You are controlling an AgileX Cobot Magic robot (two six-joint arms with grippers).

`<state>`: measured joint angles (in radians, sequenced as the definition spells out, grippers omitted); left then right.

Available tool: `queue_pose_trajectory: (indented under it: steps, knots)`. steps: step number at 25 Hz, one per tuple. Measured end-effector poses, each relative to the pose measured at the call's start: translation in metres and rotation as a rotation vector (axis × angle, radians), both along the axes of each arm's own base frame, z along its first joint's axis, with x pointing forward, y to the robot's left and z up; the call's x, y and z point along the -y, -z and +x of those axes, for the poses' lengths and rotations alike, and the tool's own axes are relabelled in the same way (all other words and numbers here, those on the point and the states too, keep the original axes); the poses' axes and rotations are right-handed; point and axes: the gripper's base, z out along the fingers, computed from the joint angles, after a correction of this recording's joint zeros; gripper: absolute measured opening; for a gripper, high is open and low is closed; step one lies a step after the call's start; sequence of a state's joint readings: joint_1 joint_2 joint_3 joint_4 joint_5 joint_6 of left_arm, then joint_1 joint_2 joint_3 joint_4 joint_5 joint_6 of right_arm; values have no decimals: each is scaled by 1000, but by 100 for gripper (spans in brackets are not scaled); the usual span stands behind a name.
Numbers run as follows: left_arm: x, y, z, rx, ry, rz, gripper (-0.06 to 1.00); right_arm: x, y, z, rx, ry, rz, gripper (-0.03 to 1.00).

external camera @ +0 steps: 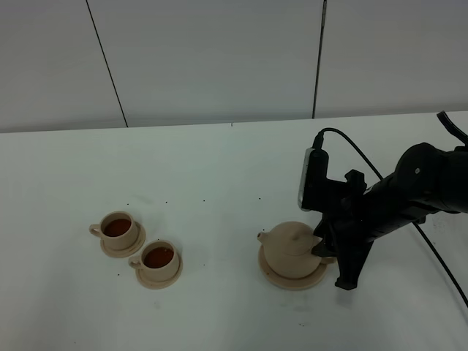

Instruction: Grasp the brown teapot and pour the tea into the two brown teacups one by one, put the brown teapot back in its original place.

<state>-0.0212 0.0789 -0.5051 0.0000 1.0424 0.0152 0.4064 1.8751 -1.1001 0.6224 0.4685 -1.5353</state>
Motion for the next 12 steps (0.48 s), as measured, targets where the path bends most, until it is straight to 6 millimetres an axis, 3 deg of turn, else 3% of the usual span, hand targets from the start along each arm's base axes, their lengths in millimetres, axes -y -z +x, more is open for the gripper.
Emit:
queue_pose_trajectory:
  steps: [6,12]
  knots:
    - [0,0,0,0,0,0,23,0,-1,0,-2,9,5,27]
    - [0,0,0,0,0,0,23,2,-19,-2,34,19,27,27]
